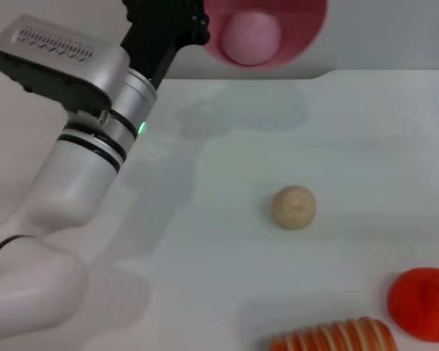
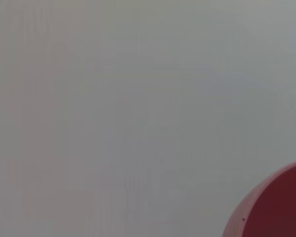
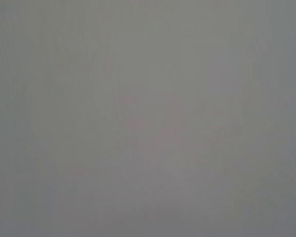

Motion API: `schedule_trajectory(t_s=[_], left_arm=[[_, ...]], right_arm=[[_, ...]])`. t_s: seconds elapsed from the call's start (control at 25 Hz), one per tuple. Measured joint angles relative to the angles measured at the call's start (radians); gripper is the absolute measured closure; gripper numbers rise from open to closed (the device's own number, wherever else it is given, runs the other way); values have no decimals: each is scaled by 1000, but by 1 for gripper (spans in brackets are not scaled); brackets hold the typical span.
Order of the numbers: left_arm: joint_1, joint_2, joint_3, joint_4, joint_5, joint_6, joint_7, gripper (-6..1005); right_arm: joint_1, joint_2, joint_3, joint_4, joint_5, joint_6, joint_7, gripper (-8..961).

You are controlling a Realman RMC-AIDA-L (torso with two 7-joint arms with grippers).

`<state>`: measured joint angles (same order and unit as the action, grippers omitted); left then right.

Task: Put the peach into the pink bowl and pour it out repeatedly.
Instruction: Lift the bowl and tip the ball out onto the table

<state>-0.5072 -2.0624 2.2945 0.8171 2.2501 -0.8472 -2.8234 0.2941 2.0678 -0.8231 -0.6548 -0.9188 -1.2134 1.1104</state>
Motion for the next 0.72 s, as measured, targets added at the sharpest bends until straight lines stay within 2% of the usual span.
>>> schedule_trajectory(t_s=[0.24,0.72], left_arm=[[34,0,15,-5,0,-103,1,955],[45,0,43,-6,0,-213,-2,955]], right_arm=[[-2,1,-4,0,0,-1,0,499],[2,3,-2,7,0,0,0,502]])
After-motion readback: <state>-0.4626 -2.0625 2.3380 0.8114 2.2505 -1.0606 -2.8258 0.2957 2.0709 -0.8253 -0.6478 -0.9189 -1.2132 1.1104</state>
